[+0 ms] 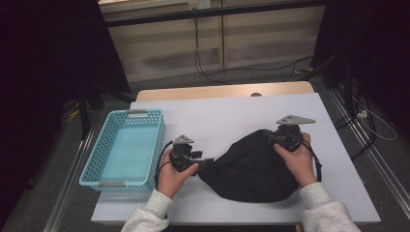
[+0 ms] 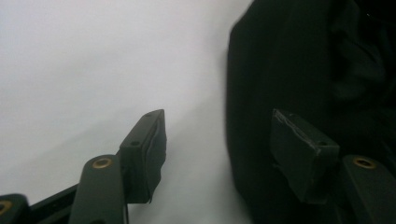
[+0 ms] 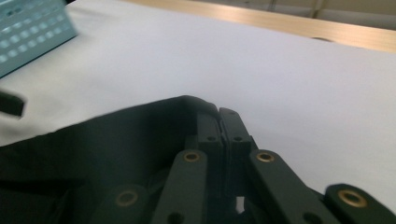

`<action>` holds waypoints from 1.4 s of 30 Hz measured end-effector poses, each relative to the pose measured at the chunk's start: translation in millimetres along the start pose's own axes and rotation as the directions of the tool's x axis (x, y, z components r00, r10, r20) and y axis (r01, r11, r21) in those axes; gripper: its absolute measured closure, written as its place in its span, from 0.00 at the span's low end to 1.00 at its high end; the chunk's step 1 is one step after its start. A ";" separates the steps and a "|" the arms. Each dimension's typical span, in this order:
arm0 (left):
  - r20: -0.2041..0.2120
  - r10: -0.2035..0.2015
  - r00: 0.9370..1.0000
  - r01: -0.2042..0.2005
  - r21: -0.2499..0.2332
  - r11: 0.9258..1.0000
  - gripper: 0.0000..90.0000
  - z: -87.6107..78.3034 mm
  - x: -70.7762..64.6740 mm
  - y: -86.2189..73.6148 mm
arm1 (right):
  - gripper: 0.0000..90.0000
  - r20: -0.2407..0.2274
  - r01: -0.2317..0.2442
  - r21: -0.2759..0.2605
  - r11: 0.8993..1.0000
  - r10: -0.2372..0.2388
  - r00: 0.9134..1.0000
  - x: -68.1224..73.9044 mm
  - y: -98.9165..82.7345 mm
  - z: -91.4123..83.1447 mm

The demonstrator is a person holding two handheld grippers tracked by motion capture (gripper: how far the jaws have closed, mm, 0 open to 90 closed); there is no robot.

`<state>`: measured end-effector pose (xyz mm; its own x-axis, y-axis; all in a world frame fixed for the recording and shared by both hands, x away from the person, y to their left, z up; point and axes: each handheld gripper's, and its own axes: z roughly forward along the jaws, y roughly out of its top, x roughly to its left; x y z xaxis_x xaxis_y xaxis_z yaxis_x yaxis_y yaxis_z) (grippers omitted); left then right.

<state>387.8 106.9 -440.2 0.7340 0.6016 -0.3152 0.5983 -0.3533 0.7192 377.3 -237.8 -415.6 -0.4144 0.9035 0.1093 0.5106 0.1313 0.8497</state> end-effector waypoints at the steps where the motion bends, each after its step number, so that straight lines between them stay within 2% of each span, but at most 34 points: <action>1: 0.003 -0.001 1.000 0.001 0.001 1.000 0.39 0.8 -2.9 0.2 | 0.98 0.007 -0.010 -0.001 1.000 0.010 1.000 -3.9 -0.8 -2.2; 5: 0.024 0.008 1.000 -0.008 0.009 1.000 0.34 1.9 -11.0 1.7 | 0.98 0.029 -0.027 -0.007 1.000 0.027 0.999 -12.3 -4.1 -8.8; 8: -0.013 0.029 0.999 -0.029 0.035 0.999 0.34 4.4 -11.9 0.3 | 0.98 0.028 -0.030 -0.012 0.999 0.030 0.999 -14.7 -5.8 -11.9; 12: -0.050 -0.014 0.999 0.016 0.045 0.999 0.37 11.0 -1.7 -7.2 | 0.98 0.026 -0.033 -0.019 0.999 0.034 0.999 -15.5 -6.9 -16.0; 13: -0.033 -0.020 0.999 0.022 0.060 0.998 0.38 11.9 0.4 -8.5 | 0.98 0.025 -0.035 -0.022 0.999 0.036 0.999 -15.6 -7.1 -17.2; 15: -0.014 -0.037 0.999 0.037 0.062 0.997 0.50 15.9 -0.2 -10.8 | 0.98 0.029 -0.035 -0.024 0.999 0.035 0.999 -16.2 -7.4 -18.8; 17: 0.015 -0.048 0.999 0.047 0.065 0.997 0.57 20.0 -2.3 -11.3 | 0.98 0.031 -0.040 -0.026 0.999 0.040 0.999 -17.1 -7.8 -19.3; 18: 0.030 -0.056 0.998 0.054 0.072 0.996 0.67 21.2 -2.8 -11.4 | 0.98 0.030 -0.042 -0.029 0.999 0.043 0.999 -17.5 -8.2 -19.3; 22: 0.056 -0.065 0.996 0.060 0.096 0.994 0.90 23.1 -6.7 -10.7 | 0.98 0.024 -0.047 -0.035 0.998 0.048 0.999 -17.3 -7.8 -20.3; 25: 0.079 -0.091 0.993 0.084 0.082 0.993 0.95 14.3 -3.2 -3.6 | 0.98 0.018 -0.048 -0.038 0.998 0.049 0.999 -17.2 -6.3 -23.0; 28: 0.073 -0.101 0.992 0.100 0.027 0.995 0.96 -3.3 3.9 7.9 | 0.98 0.021 -0.029 -0.037 0.999 0.030 0.999 -17.9 -3.1 -26.6; 31: 0.056 -0.102 0.993 0.103 -0.018 0.995 0.96 -24.0 11.3 23.4 | 0.98 0.012 -0.031 -0.045 0.998 0.031 0.999 -18.1 0.9 -30.2; 34: 0.035 -0.082 0.996 0.085 -0.065 0.994 0.96 -46.1 13.3 42.1 | 0.98 -0.004 -0.026 -0.061 0.998 0.026 1.000 -15.8 5.9 -34.1; 38: 0.014 -0.068 0.998 0.069 -0.123 0.990 0.96 -72.5 15.3 62.7 | 0.98 -0.032 -0.012 -0.084 0.996 0.009 0.999 -7.7 14.3 -39.7; 40: 0.006 -0.071 0.997 0.071 -0.146 0.987 0.96 -81.6 17.4 68.7 | 0.98 -0.055 -0.011 -0.104 0.995 0.005 0.998 -4.0 19.5 -43.6; 42: 0.003 -0.079 0.997 0.079 -0.146 0.986 0.96 -84.4 19.1 70.3 | 0.98 -0.068 -0.006 -0.119 0.993 -0.002 0.998 0.1 25.0 -47.9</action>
<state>416.8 154.0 -343.4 0.6850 0.6259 -0.3729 0.6009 -0.1960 0.7750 354.0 -254.0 -369.7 -0.4660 0.8732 0.1425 0.4196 0.0763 0.9045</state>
